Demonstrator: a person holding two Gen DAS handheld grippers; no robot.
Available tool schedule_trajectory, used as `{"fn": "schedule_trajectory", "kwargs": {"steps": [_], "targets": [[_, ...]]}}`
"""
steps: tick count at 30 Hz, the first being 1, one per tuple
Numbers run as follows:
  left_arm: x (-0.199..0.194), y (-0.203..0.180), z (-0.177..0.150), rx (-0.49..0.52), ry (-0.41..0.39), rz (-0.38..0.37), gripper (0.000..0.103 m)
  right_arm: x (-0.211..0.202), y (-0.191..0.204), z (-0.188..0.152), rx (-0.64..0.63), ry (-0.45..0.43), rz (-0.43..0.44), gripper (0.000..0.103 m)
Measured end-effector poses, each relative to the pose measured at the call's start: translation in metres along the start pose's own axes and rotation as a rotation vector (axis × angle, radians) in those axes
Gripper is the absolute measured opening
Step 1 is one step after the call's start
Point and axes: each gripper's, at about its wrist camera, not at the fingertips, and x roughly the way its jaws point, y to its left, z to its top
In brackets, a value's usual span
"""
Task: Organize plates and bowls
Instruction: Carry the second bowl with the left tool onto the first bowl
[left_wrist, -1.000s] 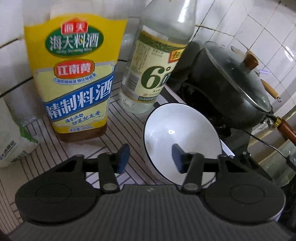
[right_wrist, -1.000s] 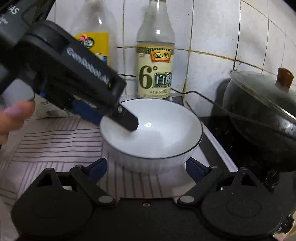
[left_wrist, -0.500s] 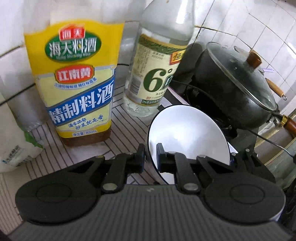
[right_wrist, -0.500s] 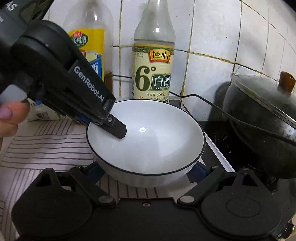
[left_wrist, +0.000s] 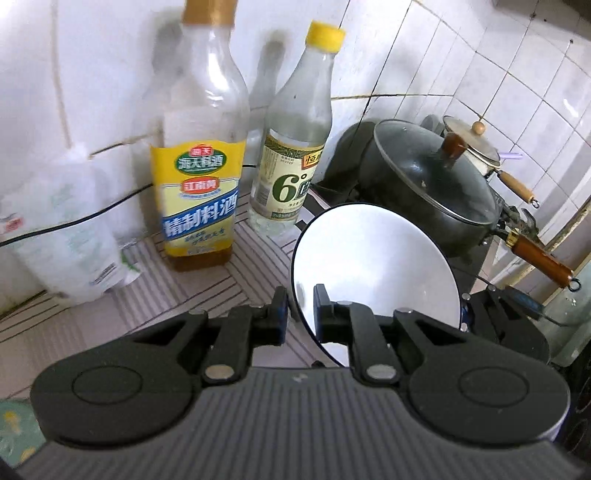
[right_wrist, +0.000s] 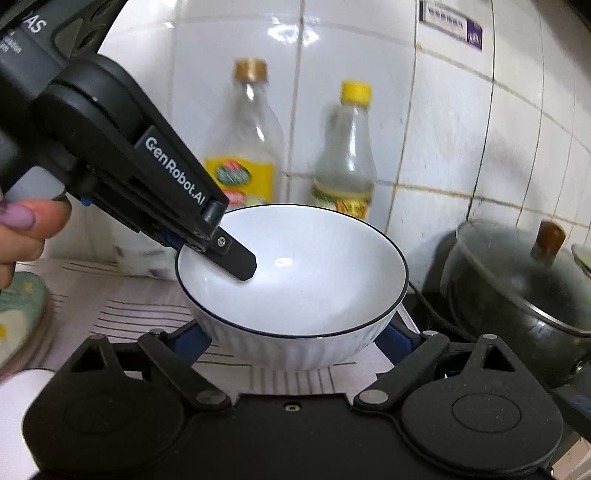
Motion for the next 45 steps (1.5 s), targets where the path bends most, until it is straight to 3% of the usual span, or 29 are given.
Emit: {"fn": "schedule_trajectory", "kwargs": {"steps": [6,10,19,30,35,39,45], "targets": [[-0.047,-0.013,-0.018,0.023,-0.033,0.038,0.013,-0.041,0.019,0.003,-0.019,-0.043,0.037,0.097],[-0.073,-0.008,-0.03,-0.015,-0.031,0.026,0.013,-0.063,0.031,0.003,-0.021,-0.05,0.068,0.097],[-0.102,-0.004,-0.056,-0.065,0.006,0.028,0.014,-0.094,0.043,-0.001,-0.012,-0.038,0.151,0.097],[-0.105,0.005,-0.096,-0.095,0.083,0.062,0.015,-0.113,0.062,-0.022,-0.02,0.015,0.249,0.097],[-0.103,0.014,-0.114,-0.127,0.113,0.092,0.016,-0.12,0.069,-0.034,-0.007,-0.009,0.305,0.096],[-0.102,0.023,-0.122,-0.176,0.129,0.081,0.016,-0.119,0.077,-0.041,-0.023,0.01,0.319,0.096],[-0.092,0.017,-0.127,-0.133,0.14,0.144,0.016,-0.114,0.087,-0.047,-0.076,0.045,0.305,0.096]]}}
